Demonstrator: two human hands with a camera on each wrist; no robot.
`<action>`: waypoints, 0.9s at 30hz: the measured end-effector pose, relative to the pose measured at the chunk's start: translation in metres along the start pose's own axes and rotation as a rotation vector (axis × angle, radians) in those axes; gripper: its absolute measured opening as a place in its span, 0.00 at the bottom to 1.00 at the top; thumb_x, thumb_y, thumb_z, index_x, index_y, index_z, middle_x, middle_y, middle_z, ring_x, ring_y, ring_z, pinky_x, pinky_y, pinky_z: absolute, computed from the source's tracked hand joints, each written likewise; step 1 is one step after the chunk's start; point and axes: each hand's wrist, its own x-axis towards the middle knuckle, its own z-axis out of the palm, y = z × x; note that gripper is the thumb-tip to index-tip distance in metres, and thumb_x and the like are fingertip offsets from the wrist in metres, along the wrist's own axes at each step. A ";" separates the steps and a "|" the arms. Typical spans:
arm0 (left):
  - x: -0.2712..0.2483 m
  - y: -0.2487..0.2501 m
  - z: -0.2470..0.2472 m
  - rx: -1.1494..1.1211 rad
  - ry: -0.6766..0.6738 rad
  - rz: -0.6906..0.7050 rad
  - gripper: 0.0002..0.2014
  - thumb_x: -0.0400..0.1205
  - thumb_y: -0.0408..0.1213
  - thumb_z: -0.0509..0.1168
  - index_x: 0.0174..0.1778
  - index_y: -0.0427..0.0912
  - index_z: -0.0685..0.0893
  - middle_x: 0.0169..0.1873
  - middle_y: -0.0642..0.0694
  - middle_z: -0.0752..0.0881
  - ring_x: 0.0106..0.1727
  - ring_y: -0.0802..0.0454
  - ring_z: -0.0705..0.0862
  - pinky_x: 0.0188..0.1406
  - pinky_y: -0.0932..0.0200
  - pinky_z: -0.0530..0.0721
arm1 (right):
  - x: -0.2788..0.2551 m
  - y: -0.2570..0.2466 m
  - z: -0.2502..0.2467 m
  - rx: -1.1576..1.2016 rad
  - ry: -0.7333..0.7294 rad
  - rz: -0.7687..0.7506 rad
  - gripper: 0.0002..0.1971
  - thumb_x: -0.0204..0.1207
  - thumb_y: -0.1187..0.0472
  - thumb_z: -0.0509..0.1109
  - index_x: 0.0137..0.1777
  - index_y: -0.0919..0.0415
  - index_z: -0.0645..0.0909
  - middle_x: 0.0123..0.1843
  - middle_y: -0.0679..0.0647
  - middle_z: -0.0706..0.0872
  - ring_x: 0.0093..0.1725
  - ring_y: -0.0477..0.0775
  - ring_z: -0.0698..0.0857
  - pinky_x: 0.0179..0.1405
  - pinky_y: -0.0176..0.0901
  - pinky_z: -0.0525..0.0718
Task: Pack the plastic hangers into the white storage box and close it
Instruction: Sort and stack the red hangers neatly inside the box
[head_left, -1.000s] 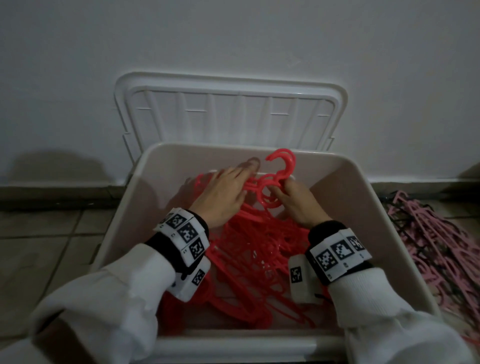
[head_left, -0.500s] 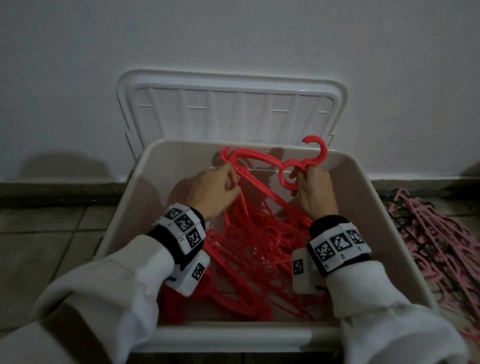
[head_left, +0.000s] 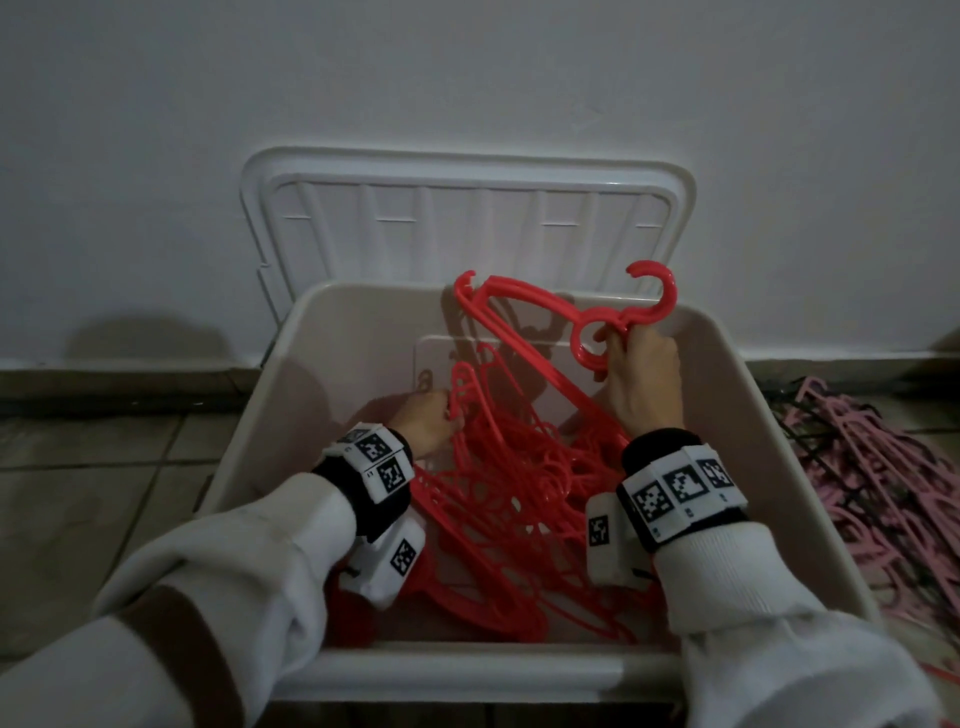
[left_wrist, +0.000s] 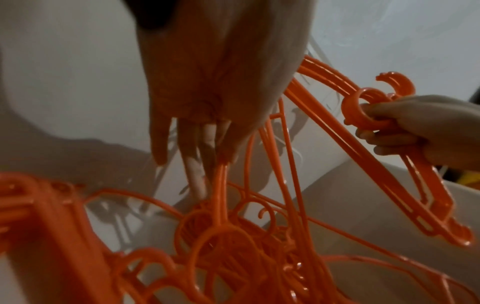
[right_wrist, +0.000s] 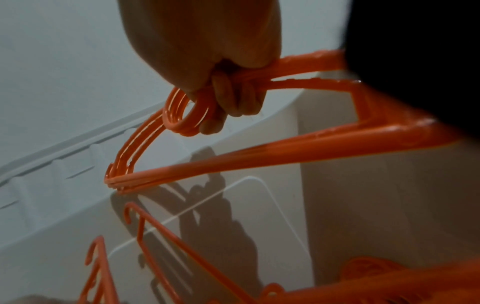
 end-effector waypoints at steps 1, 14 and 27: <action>-0.002 0.001 -0.003 0.045 -0.006 0.017 0.11 0.84 0.37 0.61 0.53 0.33 0.82 0.56 0.30 0.82 0.59 0.38 0.82 0.51 0.56 0.75 | 0.001 0.000 0.000 0.002 0.005 -0.007 0.14 0.82 0.60 0.56 0.50 0.67 0.82 0.42 0.67 0.87 0.45 0.70 0.85 0.49 0.62 0.83; -0.024 0.029 -0.037 0.001 0.269 0.238 0.16 0.88 0.38 0.50 0.67 0.38 0.76 0.55 0.41 0.80 0.50 0.46 0.81 0.38 0.71 0.64 | 0.000 -0.001 -0.004 0.024 0.061 0.031 0.14 0.83 0.62 0.56 0.51 0.68 0.82 0.41 0.65 0.88 0.46 0.69 0.86 0.50 0.61 0.83; -0.015 0.014 -0.023 0.158 -0.159 0.147 0.28 0.79 0.25 0.58 0.72 0.42 0.57 0.53 0.33 0.82 0.48 0.38 0.85 0.52 0.45 0.84 | 0.003 0.004 -0.002 0.007 0.080 0.054 0.15 0.83 0.61 0.56 0.53 0.70 0.81 0.48 0.71 0.86 0.49 0.72 0.84 0.51 0.63 0.82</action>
